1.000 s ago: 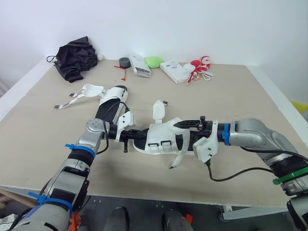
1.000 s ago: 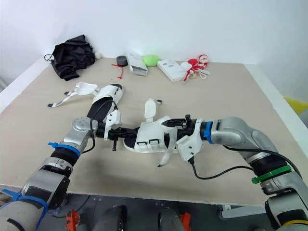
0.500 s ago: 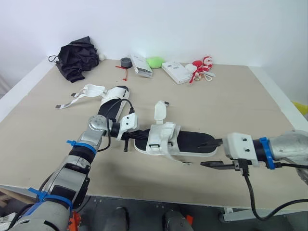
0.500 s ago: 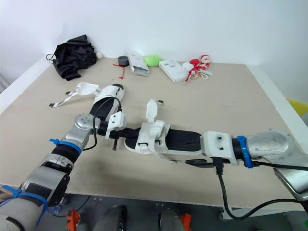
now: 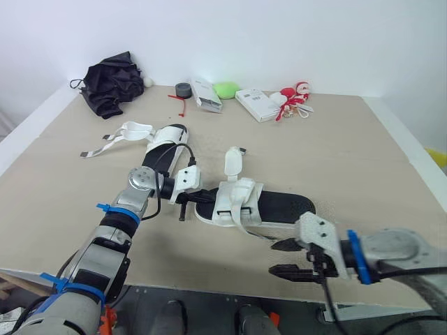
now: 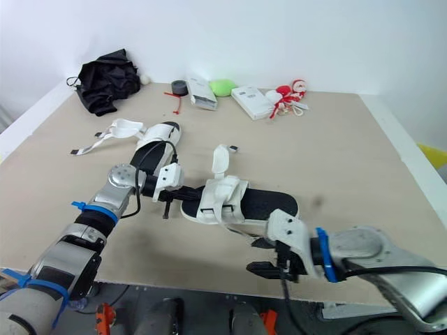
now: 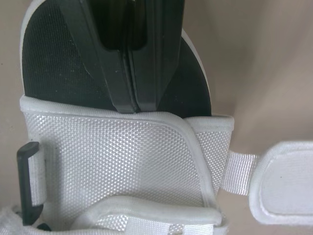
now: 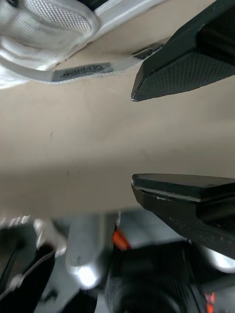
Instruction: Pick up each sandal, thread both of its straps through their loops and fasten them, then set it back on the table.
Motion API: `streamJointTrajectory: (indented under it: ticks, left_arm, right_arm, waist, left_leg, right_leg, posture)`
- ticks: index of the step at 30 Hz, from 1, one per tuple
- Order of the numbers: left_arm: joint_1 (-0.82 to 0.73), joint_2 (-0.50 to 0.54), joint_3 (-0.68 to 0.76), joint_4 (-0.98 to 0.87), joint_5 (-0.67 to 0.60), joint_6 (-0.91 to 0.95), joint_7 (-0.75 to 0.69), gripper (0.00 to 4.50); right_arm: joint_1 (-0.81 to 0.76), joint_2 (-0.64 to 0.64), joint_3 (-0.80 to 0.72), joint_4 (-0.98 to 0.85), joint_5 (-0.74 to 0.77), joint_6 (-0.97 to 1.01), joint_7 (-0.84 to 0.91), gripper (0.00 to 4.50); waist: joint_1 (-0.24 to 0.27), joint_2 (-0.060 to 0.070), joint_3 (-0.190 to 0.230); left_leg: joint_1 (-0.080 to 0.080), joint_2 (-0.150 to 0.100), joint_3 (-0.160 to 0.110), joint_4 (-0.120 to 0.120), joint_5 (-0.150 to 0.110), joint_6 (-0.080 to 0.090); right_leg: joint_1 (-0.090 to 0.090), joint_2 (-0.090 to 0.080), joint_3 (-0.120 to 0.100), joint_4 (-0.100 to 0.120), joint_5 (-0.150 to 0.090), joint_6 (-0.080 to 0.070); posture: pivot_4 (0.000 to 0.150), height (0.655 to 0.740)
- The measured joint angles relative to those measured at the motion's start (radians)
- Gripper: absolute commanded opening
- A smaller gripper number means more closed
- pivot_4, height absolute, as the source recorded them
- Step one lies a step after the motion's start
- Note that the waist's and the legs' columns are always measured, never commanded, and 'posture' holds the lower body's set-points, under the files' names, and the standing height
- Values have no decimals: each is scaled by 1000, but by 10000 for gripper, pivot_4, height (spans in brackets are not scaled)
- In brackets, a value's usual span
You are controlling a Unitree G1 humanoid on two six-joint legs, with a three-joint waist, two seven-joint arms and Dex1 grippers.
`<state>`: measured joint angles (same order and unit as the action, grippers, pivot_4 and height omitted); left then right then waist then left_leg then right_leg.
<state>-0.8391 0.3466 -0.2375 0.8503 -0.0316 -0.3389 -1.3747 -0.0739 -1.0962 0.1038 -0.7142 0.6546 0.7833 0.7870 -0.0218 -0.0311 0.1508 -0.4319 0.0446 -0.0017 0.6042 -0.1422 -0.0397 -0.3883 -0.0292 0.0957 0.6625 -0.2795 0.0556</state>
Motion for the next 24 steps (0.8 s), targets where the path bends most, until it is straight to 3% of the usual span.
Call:
streamJointTrajectory:
  ticks: [4, 13, 20, 24]
  left_arm:
    - [2, 2, -12, -15, 22, -30, 2, 0]
    - [12, 8, -12, -36, 25, -35, 3, 0]
    - [15, 3, -10, -46, 22, -6, 9, 0]
    - [21, 3, -9, -58, 21, 6, 10, 0]
  right_arm:
    - [-103, 56, 32, 11, -38, 50, -47, 25852]
    - [-154, 73, 50, 22, -61, 80, -41, 25852]
    - [-221, 138, 203, 96, -179, 108, -46, 25852]
    - [-246, 166, 247, 131, -224, 128, -48, 13892]
  waist:
    - [2, 0, 0]
    - [2, 0, -1]
    - [2, 0, -1]
    - [3, 0, -1]
  left_leg:
    - [-1, 0, -1, -1, -1, 0]
    - [-2, 1, -2, -1, -2, 1]
    - [-2, 1, -3, 0, -2, 1]
    - [-4, 0, -3, 0, -2, 1]
  right_leg:
    - [0, 0, -1, 0, -1, 0]
    - [2, 1, -1, 0, -2, 0]
    - [1, 2, -1, 0, -2, -1]
    - [1, 2, -1, 0, -2, -1]
  posture:
    - [1500, 7322]
    - [1500, 7322]
    - [1500, 7322]
    - [1500, 7322]
